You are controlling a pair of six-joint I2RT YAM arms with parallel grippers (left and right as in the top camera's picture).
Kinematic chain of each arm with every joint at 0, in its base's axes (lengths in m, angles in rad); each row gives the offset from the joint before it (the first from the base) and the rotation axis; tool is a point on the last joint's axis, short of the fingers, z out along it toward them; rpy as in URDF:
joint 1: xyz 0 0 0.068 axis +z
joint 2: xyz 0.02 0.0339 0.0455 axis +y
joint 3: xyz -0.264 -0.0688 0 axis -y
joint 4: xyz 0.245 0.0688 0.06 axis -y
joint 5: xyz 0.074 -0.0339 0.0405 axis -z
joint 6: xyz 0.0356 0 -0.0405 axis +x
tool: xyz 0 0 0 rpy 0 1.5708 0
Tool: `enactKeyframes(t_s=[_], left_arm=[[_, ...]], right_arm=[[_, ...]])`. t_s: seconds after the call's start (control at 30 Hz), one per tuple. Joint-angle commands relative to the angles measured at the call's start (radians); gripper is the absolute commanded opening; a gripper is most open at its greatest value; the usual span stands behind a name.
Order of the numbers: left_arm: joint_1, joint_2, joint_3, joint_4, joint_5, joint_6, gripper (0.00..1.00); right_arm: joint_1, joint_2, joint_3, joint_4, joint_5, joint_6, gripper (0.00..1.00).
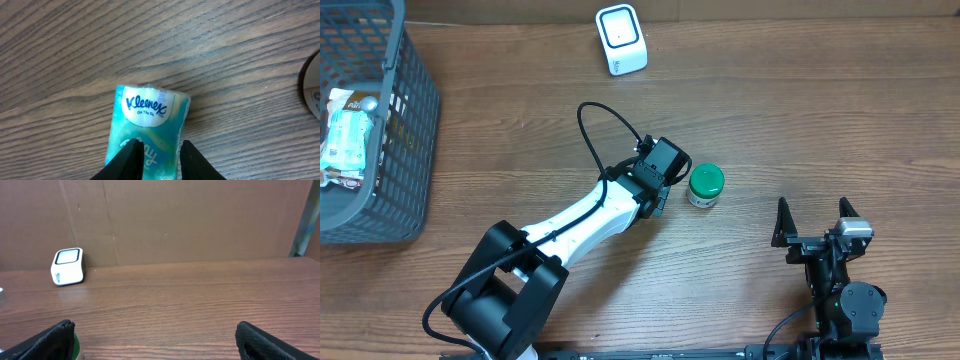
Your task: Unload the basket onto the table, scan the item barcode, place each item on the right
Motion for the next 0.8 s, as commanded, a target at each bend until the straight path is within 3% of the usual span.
enactKeyframes(t_s=[0.0, 0.77], left_arm=[[0.0, -0.004, -0.008, 0.008, -0.014, -0.021, 0.29], [0.0, 0.132, -0.008, 0.029, 0.019, -0.013, 0.3]], right_arm=[[-0.003, -0.008, -0.011, 0.006, 0.01, 0.003, 1.0], [-0.003, -0.008, -0.011, 0.006, 0.01, 0.003, 1.0]])
